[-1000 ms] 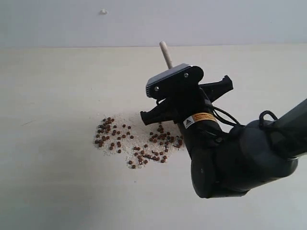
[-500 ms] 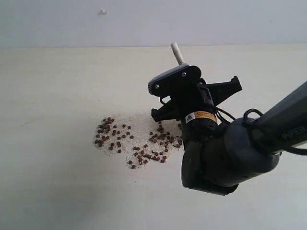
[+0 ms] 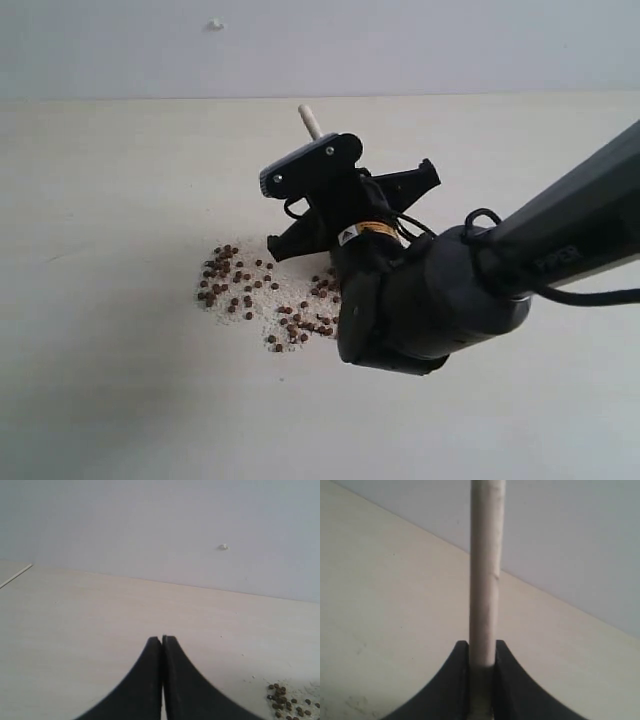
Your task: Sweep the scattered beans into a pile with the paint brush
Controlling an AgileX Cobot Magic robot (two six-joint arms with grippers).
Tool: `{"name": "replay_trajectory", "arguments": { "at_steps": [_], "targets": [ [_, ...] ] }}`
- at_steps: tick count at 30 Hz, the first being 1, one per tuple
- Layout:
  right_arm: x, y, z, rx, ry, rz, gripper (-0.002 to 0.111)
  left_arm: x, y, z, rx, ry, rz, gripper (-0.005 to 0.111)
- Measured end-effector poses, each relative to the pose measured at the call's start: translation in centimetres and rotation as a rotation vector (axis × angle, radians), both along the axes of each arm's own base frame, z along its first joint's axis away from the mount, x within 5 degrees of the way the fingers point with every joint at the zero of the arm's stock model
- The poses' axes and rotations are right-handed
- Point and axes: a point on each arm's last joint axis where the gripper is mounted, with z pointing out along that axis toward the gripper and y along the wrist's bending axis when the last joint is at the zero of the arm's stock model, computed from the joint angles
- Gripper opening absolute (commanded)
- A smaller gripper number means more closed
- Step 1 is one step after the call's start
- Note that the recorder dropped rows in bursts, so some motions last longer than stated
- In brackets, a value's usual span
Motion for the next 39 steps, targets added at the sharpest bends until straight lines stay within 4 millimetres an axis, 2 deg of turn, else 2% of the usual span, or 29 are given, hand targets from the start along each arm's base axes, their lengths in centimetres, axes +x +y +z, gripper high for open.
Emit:
{"name": "replay_trajectory", "arguments": {
  "at_steps": [8,11,14,18,20,21,26,30,35,39],
  "targets": [
    [1.3,2.6,1.7,0.201,0.021,0.023,0.0,0.0,0.0,0.0,0.0,0.0,0.0,0.0],
    [1.6,2.9,2.3,0.214,-0.006,0.022,0.0,0.0,0.0,0.0,0.0,0.0,0.0,0.0],
    [1.7,2.6,2.9,0.166,-0.024,0.006,0.0,0.0,0.0,0.0,0.0,0.0,0.0,0.0],
    [1.7,0.6,5.8,0.043,-0.112,-0.156,0.0,0.0,0.0,0.0,0.0,0.0,0.0,0.0],
    [1.4,-0.2,6.2,-0.003,-0.135,-0.188,0.0,0.0,0.0,0.0,0.0,0.0,0.0,0.0],
    [1.1,-0.7,6.0,-0.027,-0.134,-0.195,0.0,0.0,0.0,0.0,0.0,0.0,0.0,0.0],
    [-1.0,-3.4,2.5,-0.103,0.002,-0.209,0.0,0.0,0.0,0.0,0.0,0.0,0.0,0.0],
    [-1.4,-2.4,1.3,-0.019,0.127,-0.106,0.0,0.0,0.0,0.0,0.0,0.0,0.0,0.0],
    [-1.5,-1.1,1.7,0.146,0.131,-0.007,0.0,0.0,0.0,0.0,0.0,0.0,0.0,0.0],
    [-1.5,-0.7,1.9,0.241,0.13,0.007,0.0,0.0,0.0,0.0,0.0,0.0,0.0,0.0]
  ]
}}
